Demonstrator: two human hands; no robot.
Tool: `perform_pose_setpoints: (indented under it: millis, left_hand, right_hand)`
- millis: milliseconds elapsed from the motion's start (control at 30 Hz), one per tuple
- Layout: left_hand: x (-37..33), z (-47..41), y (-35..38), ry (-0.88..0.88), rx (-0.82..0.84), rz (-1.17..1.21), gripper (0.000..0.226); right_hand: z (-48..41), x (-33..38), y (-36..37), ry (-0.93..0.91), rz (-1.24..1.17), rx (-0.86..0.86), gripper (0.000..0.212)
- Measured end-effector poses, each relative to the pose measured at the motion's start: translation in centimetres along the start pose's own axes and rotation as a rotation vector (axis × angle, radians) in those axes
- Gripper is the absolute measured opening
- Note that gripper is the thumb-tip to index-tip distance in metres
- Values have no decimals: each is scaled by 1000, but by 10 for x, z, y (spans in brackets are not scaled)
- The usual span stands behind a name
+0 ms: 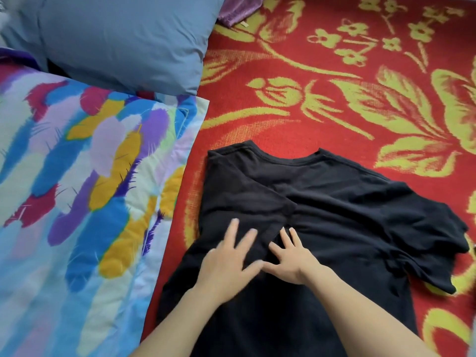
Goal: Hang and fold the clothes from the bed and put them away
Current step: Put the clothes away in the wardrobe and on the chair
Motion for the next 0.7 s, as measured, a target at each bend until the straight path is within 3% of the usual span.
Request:
perform_pose_setpoints:
  millis: [67, 167, 267, 367, 433, 500, 567, 633, 700]
  left_hand:
    - [26, 1, -5, -279, -81, 141, 60]
    - [52, 6, -24, -410, -299, -93, 54]
    - [79, 15, -30, -570, -249, -123, 57]
    - [94, 23, -28, -545, -154, -207, 51]
    - [98, 24, -26, -476, -157, -161, 31]
    - [94, 30, -31, -466, -247, 105, 12]
    - [94, 37, -37, -517, -385, 318, 16]
    - [91, 44, -40, -546, -458, 348, 16]
    - [86, 49, -37, -570, -455, 281, 10]
  right_hand:
    - [-1, 0, 1, -7, -1, -16, 71]
    - [-2, -1, 3, -10, -18, -21, 70]
    - [-2, -1, 3, -7, -86, -16, 66]
    - [-2, 1, 0, 29, -254, -66, 58]
    - [-2, 5, 2, 65, -358, -147, 51]
    - [-2, 11, 4, 112, -452, -251, 42]
    - [1, 12, 1, 183, -590, -386, 27]
    - [7, 8, -6, 289, -779, -514, 12]
    - [16, 8, -11, 379, -861, -596, 10]
Point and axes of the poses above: each hand's wrist, its own z-axis away from the middle knuckle, its own y-axis out of the palm, x = y × z, the point moved 4 cm from there along -z, towards the middle knuckle, and after that the axes turned 12 degrees about z, right-handed, at the moved point
